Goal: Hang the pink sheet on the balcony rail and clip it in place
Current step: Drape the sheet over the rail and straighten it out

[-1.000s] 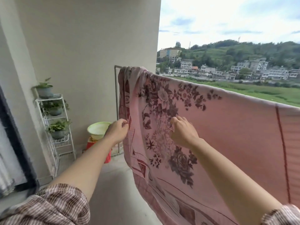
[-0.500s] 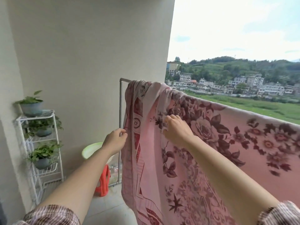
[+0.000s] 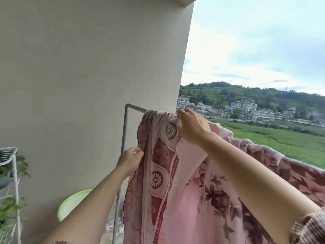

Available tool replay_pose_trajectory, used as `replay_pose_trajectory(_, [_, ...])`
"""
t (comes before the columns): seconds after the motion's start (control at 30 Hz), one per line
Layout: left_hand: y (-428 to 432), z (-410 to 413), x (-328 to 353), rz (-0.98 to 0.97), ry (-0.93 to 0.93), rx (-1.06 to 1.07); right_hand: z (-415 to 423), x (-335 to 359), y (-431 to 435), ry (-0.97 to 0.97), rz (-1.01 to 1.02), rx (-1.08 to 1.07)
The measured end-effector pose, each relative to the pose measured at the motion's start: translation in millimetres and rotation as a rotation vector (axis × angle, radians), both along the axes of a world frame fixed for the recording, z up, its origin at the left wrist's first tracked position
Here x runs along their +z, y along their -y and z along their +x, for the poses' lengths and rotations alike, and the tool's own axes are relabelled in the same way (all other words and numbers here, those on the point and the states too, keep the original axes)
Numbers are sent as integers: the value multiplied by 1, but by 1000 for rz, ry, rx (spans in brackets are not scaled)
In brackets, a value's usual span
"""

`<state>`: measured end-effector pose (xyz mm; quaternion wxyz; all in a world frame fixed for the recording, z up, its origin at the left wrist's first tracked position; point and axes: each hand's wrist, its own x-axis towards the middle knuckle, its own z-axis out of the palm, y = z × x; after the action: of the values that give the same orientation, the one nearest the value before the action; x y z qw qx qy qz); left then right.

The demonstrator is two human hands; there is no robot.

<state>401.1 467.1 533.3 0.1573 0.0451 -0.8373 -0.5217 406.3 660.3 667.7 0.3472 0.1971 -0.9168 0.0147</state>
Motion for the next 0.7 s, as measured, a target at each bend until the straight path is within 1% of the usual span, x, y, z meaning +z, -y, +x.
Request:
replay_pose_trajectory(0.13, [29,-92,-2,15,13,-111,-77,15,33,8,-2,-95])
replay_pose_trajectory(0.23, [52,-160,4,76,9,-215,-133,21,57,103,-9,-205])
replay_pose_trajectory(0.33, [66,-209,6,148,-1,-390,-172,25,73,197,46,-324])
replay_pose_trajectory(0.4, [70,-236,1,208,12,-522,-192,30,81,297,117,-446])
replay_pose_trajectory(0.47, [68,-259,-9,284,13,-710,-205,38,89,463,162,-540])
replay_pose_trajectory(0.53, [63,-276,-26,233,63,-838,-216,48,94,628,135,-533])
replay_pose_trajectory(0.6, [61,-292,-41,178,96,-834,-222,58,97,727,99,-504])
replay_pose_trajectory(0.67, [64,-300,-41,117,148,-793,-222,70,99,743,77,-508])
replay_pose_trajectory(0.7, [69,-301,-33,67,191,-822,-222,76,99,736,47,-510])
